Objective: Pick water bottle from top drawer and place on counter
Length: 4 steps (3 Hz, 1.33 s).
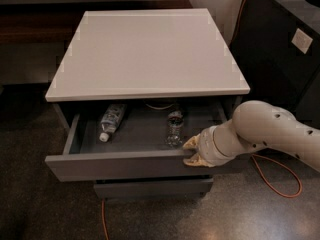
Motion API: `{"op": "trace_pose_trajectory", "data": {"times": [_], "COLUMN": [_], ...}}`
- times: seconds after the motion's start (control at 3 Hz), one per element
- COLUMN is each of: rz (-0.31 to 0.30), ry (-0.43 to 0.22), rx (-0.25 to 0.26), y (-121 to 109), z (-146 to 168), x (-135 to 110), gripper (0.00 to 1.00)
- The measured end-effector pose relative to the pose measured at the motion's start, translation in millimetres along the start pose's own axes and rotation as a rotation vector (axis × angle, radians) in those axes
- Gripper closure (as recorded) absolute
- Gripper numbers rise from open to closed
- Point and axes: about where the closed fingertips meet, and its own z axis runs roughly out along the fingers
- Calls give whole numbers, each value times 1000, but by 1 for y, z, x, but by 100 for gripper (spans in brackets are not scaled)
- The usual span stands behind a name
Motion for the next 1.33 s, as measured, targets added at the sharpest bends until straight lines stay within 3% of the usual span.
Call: {"op": "trace_pose_trajectory", "data": {"times": [0.33,0.67,1.33], "rz": [0,-5,-13], "ry": [0,-25,-47], "rx": [0,2,11], "y": [0,2,0], "z": [0,-5,-12], "x": [0,-10,-19], "gripper": [100,82,36]}}
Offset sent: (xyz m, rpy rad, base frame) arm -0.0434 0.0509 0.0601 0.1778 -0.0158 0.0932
